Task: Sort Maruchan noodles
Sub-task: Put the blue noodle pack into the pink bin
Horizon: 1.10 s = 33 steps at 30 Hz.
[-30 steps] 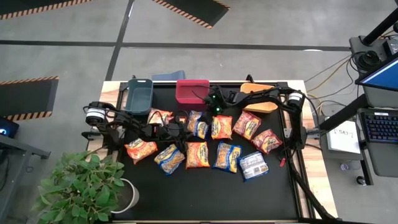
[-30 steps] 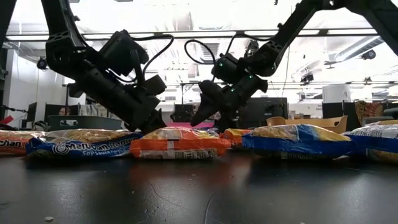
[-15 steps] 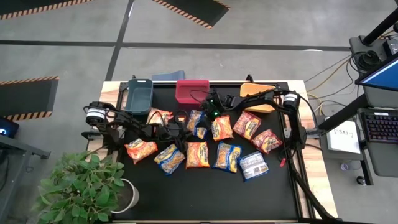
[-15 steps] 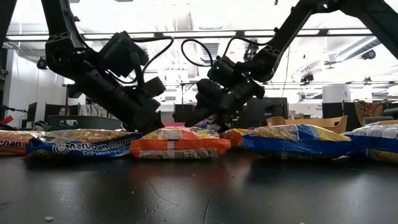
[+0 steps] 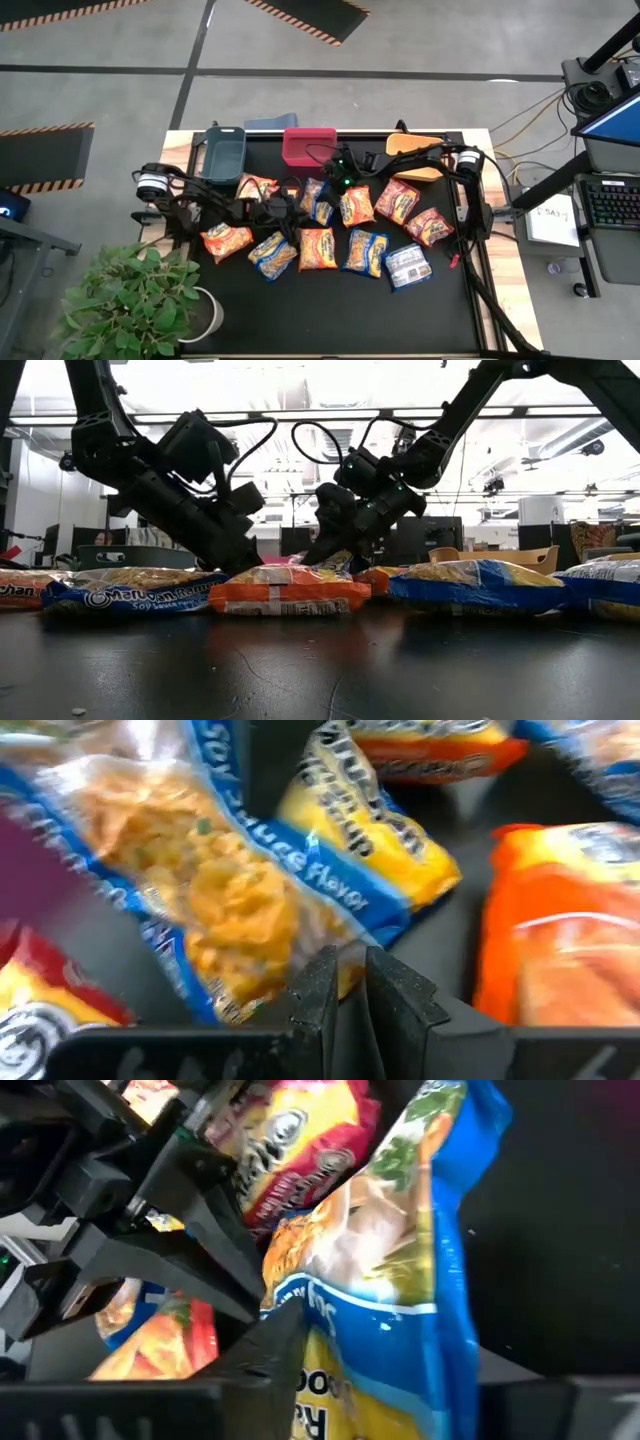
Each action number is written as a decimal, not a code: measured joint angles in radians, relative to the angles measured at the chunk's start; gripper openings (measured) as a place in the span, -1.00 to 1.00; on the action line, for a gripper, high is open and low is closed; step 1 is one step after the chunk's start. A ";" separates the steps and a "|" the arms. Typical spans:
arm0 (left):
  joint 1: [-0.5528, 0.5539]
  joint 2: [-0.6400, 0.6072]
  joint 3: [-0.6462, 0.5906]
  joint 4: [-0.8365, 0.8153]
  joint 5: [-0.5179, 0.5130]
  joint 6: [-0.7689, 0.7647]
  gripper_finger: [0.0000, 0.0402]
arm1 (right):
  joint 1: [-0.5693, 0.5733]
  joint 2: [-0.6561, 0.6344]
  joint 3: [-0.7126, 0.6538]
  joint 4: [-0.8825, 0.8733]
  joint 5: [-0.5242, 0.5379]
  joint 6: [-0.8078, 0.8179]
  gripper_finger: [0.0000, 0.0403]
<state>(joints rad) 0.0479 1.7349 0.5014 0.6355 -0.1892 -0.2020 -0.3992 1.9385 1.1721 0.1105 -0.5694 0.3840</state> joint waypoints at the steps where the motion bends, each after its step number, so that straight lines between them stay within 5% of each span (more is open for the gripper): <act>1: 0.000 -0.009 0.000 0.002 0.016 0.004 -0.81 | 0.000 -0.006 0.000 0.001 0.000 0.000 -0.48; 9: -0.001 -0.113 -0.036 0.004 0.067 0.045 -0.81 | 0.000 -0.093 0.000 -0.007 0.000 0.000 -0.90; 22: -0.003 -0.403 -0.042 -0.227 0.078 0.154 -0.81 | 0.015 -0.254 0.002 -0.054 0.037 0.003 -0.91; 33: 0.004 -0.552 -0.042 -0.371 -0.049 0.328 -0.81 | 0.028 -0.345 0.112 -0.270 0.517 -0.039 -0.91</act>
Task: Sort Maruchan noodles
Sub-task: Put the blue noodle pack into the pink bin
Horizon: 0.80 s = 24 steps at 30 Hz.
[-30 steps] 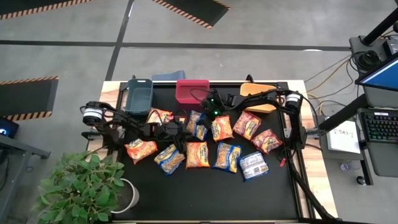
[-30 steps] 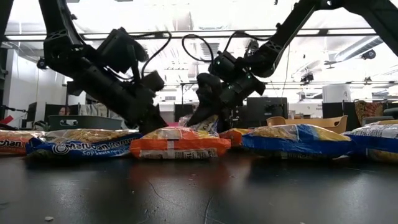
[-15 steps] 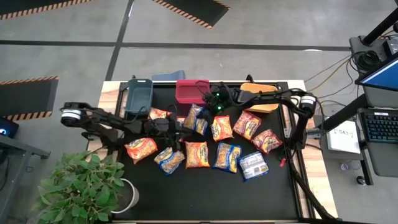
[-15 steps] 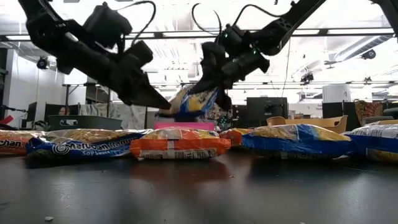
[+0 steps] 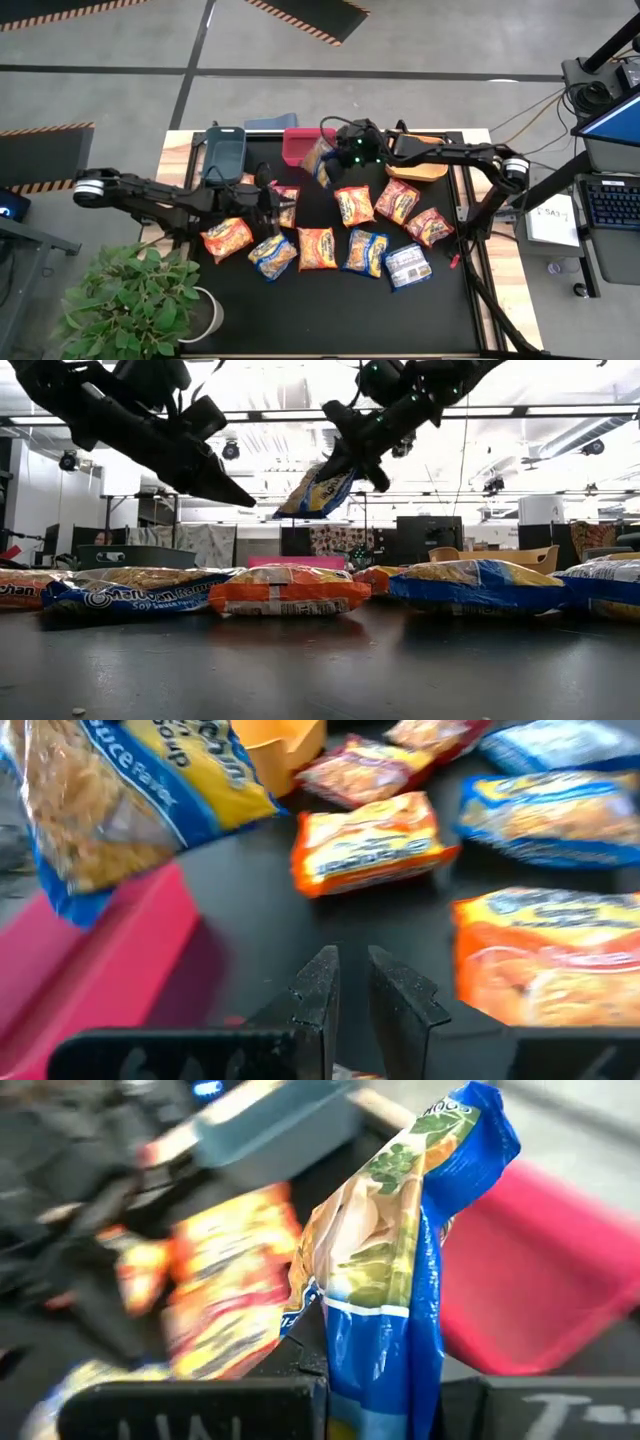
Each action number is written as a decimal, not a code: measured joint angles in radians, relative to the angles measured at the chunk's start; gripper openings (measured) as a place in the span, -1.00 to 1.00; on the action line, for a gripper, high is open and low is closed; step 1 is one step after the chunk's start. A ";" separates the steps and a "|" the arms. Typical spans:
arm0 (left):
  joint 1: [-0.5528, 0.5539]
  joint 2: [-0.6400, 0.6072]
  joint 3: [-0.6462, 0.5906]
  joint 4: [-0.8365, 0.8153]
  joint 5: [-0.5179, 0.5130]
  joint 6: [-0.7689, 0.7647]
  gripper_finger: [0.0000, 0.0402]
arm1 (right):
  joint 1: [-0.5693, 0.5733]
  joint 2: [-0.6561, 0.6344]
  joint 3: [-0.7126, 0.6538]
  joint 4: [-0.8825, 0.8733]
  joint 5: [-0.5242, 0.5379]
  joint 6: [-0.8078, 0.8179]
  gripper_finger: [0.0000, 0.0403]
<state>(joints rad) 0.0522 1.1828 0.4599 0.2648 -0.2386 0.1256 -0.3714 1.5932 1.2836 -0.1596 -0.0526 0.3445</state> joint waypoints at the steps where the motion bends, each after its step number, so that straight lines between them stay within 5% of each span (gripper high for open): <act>1: 0.002 -0.005 0.000 -0.008 -0.022 0.015 -0.81 | -0.001 0.000 0.021 -0.034 0.051 -0.004 -0.91; 9: 0.050 -0.045 0.003 -0.028 -0.204 0.150 -0.81 | -0.013 0.018 0.133 -0.132 0.342 -0.007 -0.91; 24: 0.093 -0.078 0.007 -0.060 -0.235 0.146 -0.81 | -0.054 0.188 0.327 -0.133 0.341 0.013 -0.91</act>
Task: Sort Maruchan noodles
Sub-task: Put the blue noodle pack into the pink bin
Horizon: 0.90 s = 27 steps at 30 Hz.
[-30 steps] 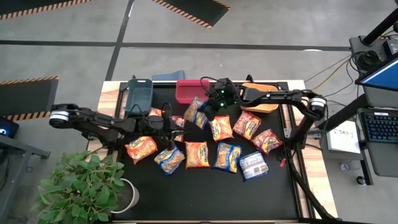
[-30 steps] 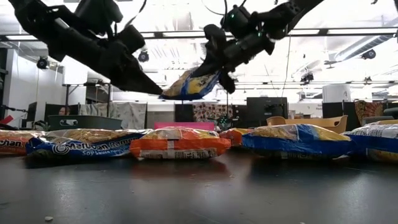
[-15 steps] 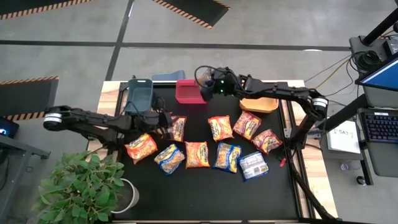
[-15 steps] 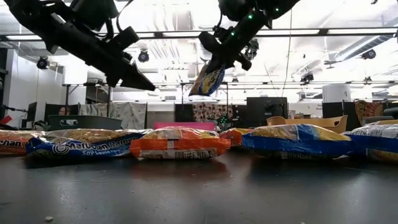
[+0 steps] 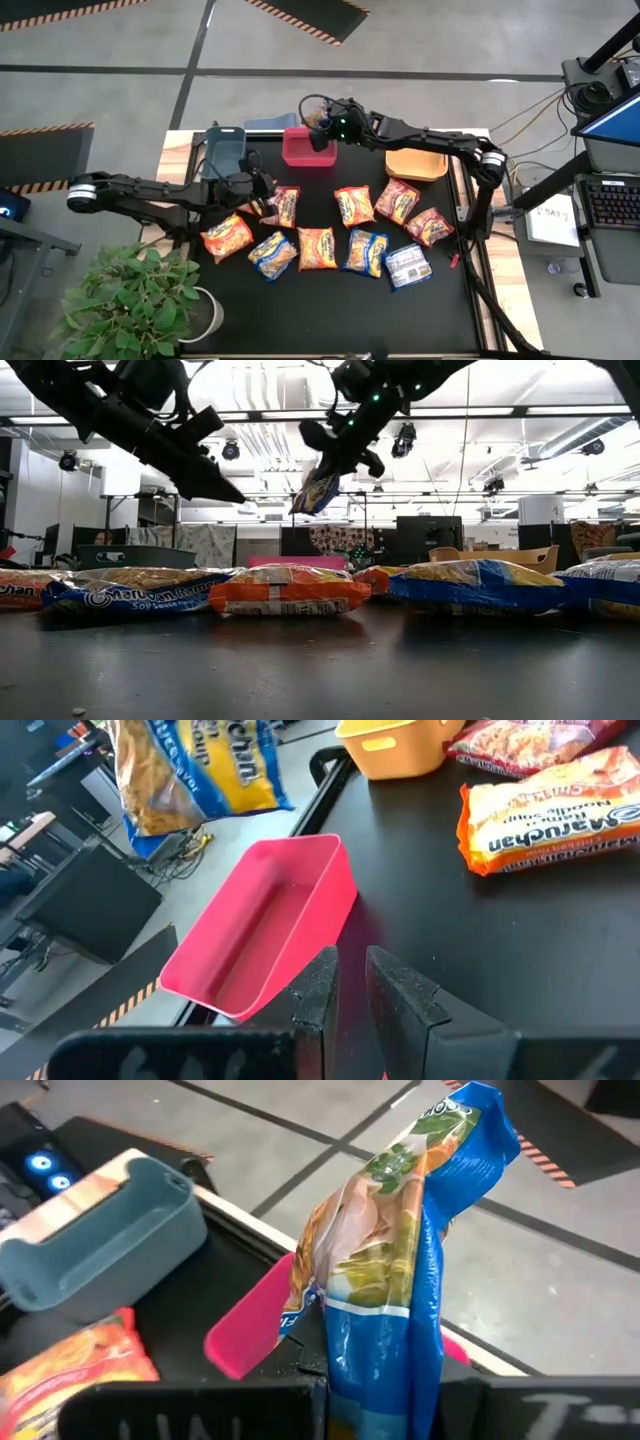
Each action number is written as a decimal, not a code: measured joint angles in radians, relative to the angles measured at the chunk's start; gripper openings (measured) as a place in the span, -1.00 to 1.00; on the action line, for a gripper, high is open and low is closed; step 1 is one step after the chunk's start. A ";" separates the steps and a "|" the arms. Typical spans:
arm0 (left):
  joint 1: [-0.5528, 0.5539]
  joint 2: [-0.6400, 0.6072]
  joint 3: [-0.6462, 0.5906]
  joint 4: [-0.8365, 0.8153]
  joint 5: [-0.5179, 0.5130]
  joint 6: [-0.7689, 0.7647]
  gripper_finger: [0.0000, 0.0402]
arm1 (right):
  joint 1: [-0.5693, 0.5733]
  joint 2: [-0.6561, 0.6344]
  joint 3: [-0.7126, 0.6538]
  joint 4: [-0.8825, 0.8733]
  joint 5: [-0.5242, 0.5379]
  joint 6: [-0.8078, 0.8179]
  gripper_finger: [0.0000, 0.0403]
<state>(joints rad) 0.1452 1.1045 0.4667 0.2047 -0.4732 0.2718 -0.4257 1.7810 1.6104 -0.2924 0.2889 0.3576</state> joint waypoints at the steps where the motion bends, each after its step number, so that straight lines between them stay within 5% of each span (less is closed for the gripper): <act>1: 0.000 -0.003 0.000 -0.006 0.000 0.000 -0.81 | -0.003 0.018 0.017 -0.005 0.000 0.001 -0.91; 11: 0.000 -0.027 0.004 -0.047 0.000 -0.013 -0.81 | -0.015 0.222 0.248 -0.185 0.007 0.013 -0.91; 19: 0.000 -0.038 0.004 -0.060 -0.014 -0.019 -0.81 | -0.016 0.377 0.483 -0.482 0.159 0.054 -0.91; 27: 0.000 -0.038 0.004 -0.066 -0.015 -0.023 -0.81 | -0.015 0.407 0.515 -0.547 0.160 0.118 -0.91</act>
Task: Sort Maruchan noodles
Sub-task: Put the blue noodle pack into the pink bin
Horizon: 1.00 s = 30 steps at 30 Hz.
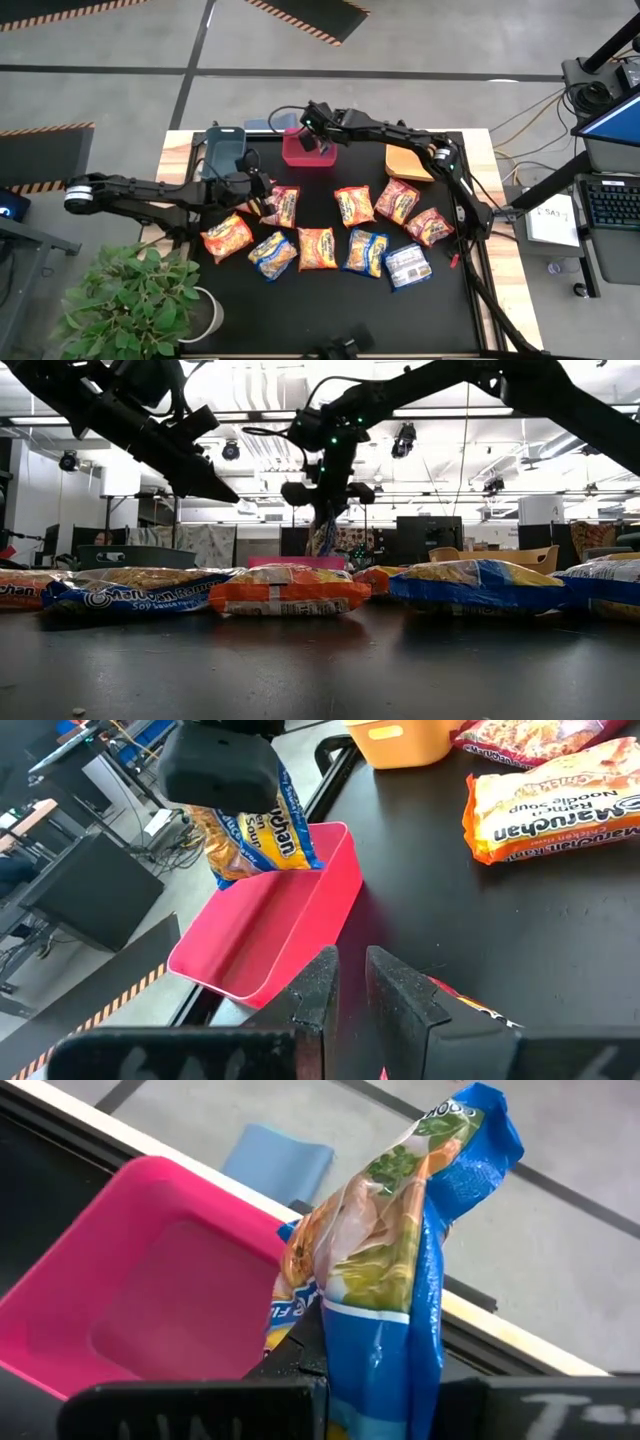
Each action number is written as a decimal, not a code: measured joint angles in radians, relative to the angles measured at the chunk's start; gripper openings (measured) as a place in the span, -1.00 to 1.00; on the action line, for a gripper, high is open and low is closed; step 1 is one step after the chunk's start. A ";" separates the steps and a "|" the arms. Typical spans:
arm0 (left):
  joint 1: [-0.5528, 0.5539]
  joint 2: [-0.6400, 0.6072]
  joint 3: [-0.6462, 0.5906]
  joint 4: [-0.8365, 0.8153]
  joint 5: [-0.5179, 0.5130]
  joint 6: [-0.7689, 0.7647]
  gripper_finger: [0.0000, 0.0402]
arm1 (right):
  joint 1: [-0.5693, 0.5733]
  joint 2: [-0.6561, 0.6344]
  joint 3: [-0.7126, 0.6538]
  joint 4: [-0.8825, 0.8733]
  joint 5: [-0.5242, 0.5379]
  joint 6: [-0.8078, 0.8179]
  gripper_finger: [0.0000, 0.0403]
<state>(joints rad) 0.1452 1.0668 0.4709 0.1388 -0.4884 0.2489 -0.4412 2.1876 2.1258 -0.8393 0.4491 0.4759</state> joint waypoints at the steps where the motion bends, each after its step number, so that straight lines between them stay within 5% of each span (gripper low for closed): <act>1: 0.000 0.000 0.000 0.000 0.000 0.000 -0.81 | 0.001 0.000 0.000 -0.011 0.000 0.006 -0.91; 30: 0.000 0.001 0.000 0.001 0.000 -0.004 -0.81 | 0.054 -0.048 -0.003 -0.082 -0.008 0.030 -0.91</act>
<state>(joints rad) 0.1455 1.0679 0.4709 0.1394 -0.4885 0.2451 -0.3876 2.1391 2.1223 -0.9213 0.4411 0.5058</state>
